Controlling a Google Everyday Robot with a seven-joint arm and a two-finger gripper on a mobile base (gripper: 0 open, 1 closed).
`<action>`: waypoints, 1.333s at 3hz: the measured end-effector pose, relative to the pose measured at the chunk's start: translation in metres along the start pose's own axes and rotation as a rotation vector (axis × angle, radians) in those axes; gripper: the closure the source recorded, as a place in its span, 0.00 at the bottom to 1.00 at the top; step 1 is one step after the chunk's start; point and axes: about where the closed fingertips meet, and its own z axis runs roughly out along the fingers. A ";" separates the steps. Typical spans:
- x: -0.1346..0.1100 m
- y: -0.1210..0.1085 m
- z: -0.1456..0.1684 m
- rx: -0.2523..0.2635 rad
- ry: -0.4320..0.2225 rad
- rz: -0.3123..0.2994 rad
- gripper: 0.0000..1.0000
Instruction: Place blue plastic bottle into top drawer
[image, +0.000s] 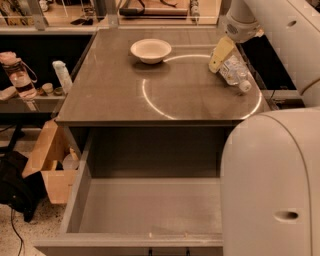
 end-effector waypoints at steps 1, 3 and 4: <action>-0.010 0.009 0.020 -0.061 0.018 -0.016 0.00; -0.013 0.014 0.031 -0.073 0.030 -0.023 0.00; -0.014 0.019 0.045 -0.095 0.050 -0.025 0.00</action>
Offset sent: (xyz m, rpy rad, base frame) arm 0.0045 0.0083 -0.0163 0.0245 0.0578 0.0178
